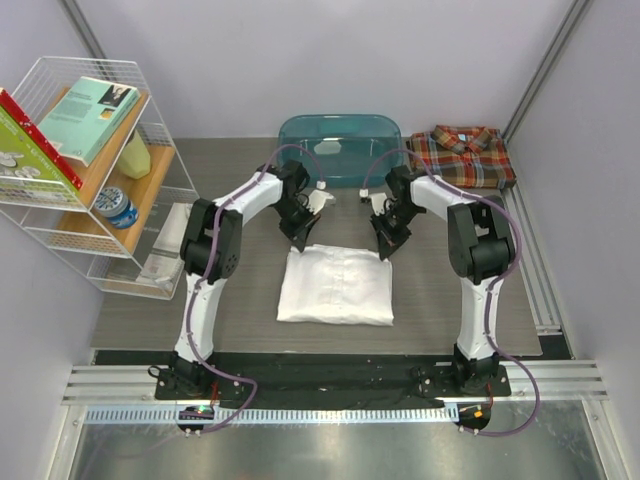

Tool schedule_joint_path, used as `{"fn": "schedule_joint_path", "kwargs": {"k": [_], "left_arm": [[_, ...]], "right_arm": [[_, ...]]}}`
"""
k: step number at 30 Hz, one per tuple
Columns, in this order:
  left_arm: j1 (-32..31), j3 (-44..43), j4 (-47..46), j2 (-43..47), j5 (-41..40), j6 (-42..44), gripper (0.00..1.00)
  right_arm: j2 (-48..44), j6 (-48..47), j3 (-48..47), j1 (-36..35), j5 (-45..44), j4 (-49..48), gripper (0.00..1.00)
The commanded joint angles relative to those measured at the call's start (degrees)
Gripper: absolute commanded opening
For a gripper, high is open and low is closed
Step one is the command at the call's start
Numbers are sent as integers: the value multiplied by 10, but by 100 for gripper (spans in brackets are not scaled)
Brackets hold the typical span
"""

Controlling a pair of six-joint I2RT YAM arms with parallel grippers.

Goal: Fold and stack the long sleeve shirts
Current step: Fold the shirt

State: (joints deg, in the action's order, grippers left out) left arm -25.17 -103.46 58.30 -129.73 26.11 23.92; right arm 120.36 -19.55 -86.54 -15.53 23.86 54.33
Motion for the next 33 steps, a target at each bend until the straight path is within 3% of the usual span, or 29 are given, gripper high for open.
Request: {"fn": "schedule_joint_path", "kwargs": {"k": [1, 6, 8, 9, 10, 12, 13, 15, 16, 18, 19, 21, 25, 26, 27, 28, 33], "left_arm": [[21, -55, -17, -50, -84, 0, 0], [35, -148, 5, -85, -90, -16, 2], [41, -179, 17, -82, -84, -22, 13], [46, -184, 16, -63, -76, -27, 28], [50, -187, 16, -48, -66, -33, 34], [65, -177, 13, -12, -18, -51, 48], [69, -168, 6, 41, -6, -60, 54], [73, -113, -21, 101, 9, -80, 61], [73, -92, -31, 159, 25, -84, 64], [73, -13, -76, 225, 44, -108, 100], [73, 16, -98, 254, 54, -124, 100], [72, 104, -148, 344, 59, -167, 100], [72, 307, -324, 470, 266, -269, 100], [72, 333, -348, 498, 271, -320, 100], [72, 358, -383, 504, 277, -422, 100], [66, 400, -440, 505, 317, -459, 100], [-20, 446, -465, 471, 288, -506, 100]], "right_arm": [[47, 13, -44, 13, -103, -82, 1], [61, 30, -112, 22, -124, -89, 1], [53, 32, -141, 23, -119, -75, 7], [47, 35, -149, 23, -113, -53, 13], [34, 38, -153, 24, -92, -44, 26], [-24, 49, -154, 29, -61, -20, 41], [-46, 54, -153, 31, -46, -13, 52], [-114, 58, -152, 34, -17, 8, 60], [-134, 62, -151, 35, -8, 13, 71], [-190, 68, -136, 36, 20, 22, 83], [-209, 72, -126, 36, 38, 25, 99], [-251, 86, -85, 36, 100, 28, 100], [-306, 134, 64, 32, 250, 0, 100], [-317, 143, 93, 26, 269, -13, 100], [-335, 154, 120, 25, 303, -48, 100], [-345, 160, 168, 23, 317, -64, 100], [-371, 301, 257, -35, 334, -216, 100]]}}
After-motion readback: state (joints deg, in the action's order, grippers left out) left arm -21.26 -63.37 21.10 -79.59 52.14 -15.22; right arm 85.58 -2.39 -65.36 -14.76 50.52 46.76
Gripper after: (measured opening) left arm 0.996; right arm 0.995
